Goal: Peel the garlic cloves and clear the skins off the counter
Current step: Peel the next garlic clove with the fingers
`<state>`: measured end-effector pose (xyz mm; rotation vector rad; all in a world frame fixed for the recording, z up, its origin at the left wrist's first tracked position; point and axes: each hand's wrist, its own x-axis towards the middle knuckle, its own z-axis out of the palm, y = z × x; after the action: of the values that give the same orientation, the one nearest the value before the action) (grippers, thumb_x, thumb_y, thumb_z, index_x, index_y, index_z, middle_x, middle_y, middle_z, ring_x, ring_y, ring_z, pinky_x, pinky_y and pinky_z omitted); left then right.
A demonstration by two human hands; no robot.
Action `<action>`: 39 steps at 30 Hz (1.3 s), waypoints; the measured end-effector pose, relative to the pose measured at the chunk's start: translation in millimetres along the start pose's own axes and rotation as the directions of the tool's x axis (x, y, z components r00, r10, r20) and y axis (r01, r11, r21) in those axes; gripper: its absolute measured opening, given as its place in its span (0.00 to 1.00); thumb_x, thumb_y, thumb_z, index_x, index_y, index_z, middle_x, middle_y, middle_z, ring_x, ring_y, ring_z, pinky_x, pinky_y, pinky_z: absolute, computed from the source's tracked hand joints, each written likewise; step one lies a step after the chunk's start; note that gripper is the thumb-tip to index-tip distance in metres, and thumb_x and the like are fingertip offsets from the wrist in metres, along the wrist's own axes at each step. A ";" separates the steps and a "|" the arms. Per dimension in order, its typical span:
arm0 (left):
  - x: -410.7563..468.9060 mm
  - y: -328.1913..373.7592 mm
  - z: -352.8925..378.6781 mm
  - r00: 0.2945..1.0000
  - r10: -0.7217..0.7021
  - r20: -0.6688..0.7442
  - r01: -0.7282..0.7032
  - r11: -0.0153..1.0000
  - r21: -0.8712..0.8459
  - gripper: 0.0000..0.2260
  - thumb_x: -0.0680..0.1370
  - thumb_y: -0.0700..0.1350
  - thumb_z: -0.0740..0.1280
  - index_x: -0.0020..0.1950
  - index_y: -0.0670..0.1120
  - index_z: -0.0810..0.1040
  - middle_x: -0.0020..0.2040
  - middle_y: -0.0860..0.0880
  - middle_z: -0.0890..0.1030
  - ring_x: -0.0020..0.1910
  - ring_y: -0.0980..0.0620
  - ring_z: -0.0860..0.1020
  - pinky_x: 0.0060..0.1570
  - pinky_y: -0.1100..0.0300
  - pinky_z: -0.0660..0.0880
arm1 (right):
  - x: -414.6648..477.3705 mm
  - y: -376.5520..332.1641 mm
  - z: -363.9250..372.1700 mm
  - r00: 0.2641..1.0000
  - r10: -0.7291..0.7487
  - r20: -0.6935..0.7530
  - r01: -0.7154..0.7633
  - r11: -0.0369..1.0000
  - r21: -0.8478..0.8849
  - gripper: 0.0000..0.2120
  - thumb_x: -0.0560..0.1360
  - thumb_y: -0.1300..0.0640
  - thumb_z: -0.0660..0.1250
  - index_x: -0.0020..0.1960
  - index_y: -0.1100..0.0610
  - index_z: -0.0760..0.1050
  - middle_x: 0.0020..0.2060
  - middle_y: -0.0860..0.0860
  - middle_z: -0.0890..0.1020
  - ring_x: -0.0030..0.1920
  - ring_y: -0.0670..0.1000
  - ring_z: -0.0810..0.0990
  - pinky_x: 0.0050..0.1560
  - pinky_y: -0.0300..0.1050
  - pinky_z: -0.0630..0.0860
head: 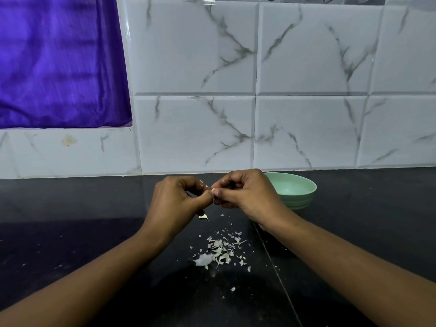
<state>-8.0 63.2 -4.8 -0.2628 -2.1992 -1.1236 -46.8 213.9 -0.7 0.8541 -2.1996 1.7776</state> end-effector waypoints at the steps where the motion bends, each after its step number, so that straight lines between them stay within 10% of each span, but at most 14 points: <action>1: 0.1 -0.1 0.5 1.000 -0.013 0.004 0.013 1.000 -0.011 0.10 0.70 0.41 0.73 0.30 0.52 0.78 0.29 0.59 0.81 0.25 0.58 0.80 0.26 0.71 0.69 | -0.1 0.1 0.2 1.000 0.007 0.003 -0.007 1.000 0.006 0.05 0.71 0.65 0.72 0.39 0.57 0.81 0.33 0.51 0.84 0.37 0.48 0.84 0.38 0.40 0.78; 6: 3.1 -3.7 1.0 0.969 -0.220 0.113 0.242 0.936 -0.256 0.09 0.75 0.39 0.70 0.34 0.43 0.78 0.32 0.40 0.80 0.22 0.52 0.76 0.28 0.60 0.76 | -1.0 -2.7 -2.5 0.990 0.121 0.076 -0.131 0.979 0.156 0.03 0.72 0.65 0.71 0.42 0.59 0.80 0.33 0.48 0.84 0.36 0.46 0.83 0.36 0.41 0.81; 12: 4.2 -1.0 5.5 0.904 -0.349 0.247 0.427 0.776 -0.464 0.08 0.77 0.38 0.65 0.38 0.41 0.79 0.30 0.51 0.80 0.21 0.53 0.73 0.26 0.62 0.76 | -1.1 -3.0 -4.4 0.968 0.204 0.145 -0.237 0.932 0.274 0.03 0.73 0.64 0.69 0.45 0.59 0.80 0.35 0.51 0.84 0.34 0.46 0.83 0.34 0.41 0.81; 26: 5.8 -6.2 -1.0 0.963 -0.188 0.192 0.240 0.925 -0.296 0.10 0.74 0.40 0.70 0.32 0.44 0.82 0.35 0.46 0.84 0.26 0.50 0.79 0.32 0.59 0.79 | -1.9 -1.3 1.0 1.000 0.012 0.015 -0.012 0.999 -0.040 0.05 0.72 0.64 0.72 0.39 0.56 0.81 0.35 0.54 0.84 0.38 0.49 0.85 0.40 0.40 0.80; 39: 5.9 -8.0 0.2 0.965 -0.186 0.185 0.239 0.915 -0.325 0.06 0.75 0.37 0.69 0.40 0.35 0.81 0.37 0.42 0.84 0.26 0.51 0.79 0.32 0.60 0.79 | 0.3 0.5 -1.9 0.992 0.100 0.072 -0.110 0.981 0.158 0.02 0.71 0.68 0.71 0.44 0.64 0.80 0.35 0.53 0.83 0.36 0.48 0.84 0.40 0.40 0.81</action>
<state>-16.2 57.8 -6.4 -0.2677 -2.1885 -1.6652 -47.7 215.6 -0.4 0.8525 -2.2008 2.0285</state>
